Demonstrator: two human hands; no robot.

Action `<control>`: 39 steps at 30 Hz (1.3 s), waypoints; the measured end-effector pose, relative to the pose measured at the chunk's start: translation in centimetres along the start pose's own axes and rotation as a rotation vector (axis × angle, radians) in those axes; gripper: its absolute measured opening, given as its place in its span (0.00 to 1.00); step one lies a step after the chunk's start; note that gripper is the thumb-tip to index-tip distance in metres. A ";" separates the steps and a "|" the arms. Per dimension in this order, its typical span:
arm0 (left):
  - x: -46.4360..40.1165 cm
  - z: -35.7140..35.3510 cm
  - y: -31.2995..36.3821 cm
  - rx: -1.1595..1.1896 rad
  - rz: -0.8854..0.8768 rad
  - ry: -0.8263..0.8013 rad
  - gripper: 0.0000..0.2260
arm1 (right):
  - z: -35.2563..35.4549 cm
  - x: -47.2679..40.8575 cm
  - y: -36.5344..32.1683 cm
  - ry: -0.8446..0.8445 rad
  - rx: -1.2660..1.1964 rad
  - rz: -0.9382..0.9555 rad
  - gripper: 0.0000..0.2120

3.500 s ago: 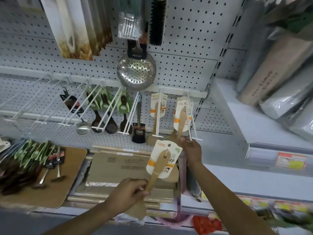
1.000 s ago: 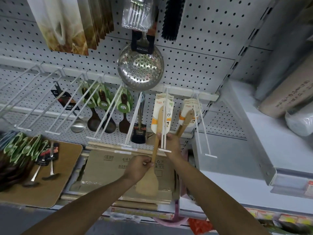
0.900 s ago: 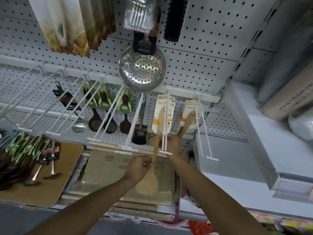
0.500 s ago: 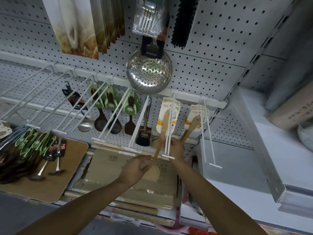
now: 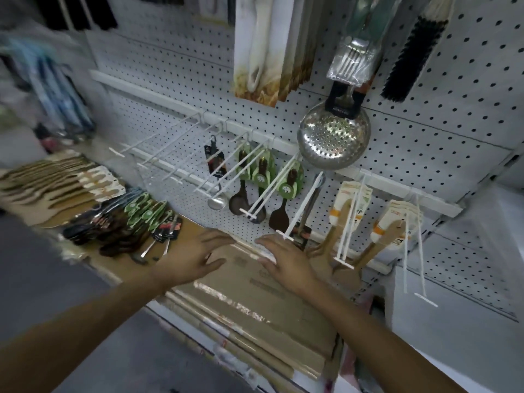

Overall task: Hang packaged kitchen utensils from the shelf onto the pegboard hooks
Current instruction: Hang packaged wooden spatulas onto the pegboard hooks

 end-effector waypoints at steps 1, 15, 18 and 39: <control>0.8 1.2 -0.9 -0.020 0.006 0.024 0.21 | -0.4 -0.9 -0.9 -0.002 0.002 0.032 0.19; 12.7 16.1 -16.2 -0.177 0.137 0.227 0.23 | -6.8 -16.5 -18.0 0.014 0.019 0.356 0.22; 15.3 19.0 -20.2 -0.200 0.145 0.229 0.25 | -8.5 -20.5 -22.4 0.051 0.025 0.369 0.23; 27.4 30.4 -46.3 -0.192 0.363 0.287 0.25 | -24.0 -43.1 -40.0 -0.137 0.048 0.526 0.26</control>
Point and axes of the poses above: each hand's wrist, its own x-axis away from the middle knuckle, its own z-axis out of the back of the hand, y = z × x, the point moved 9 cm from there along -x, towards the middle knuckle, and after that the axes turned 13 degrees about z, right-handed, at the moved point
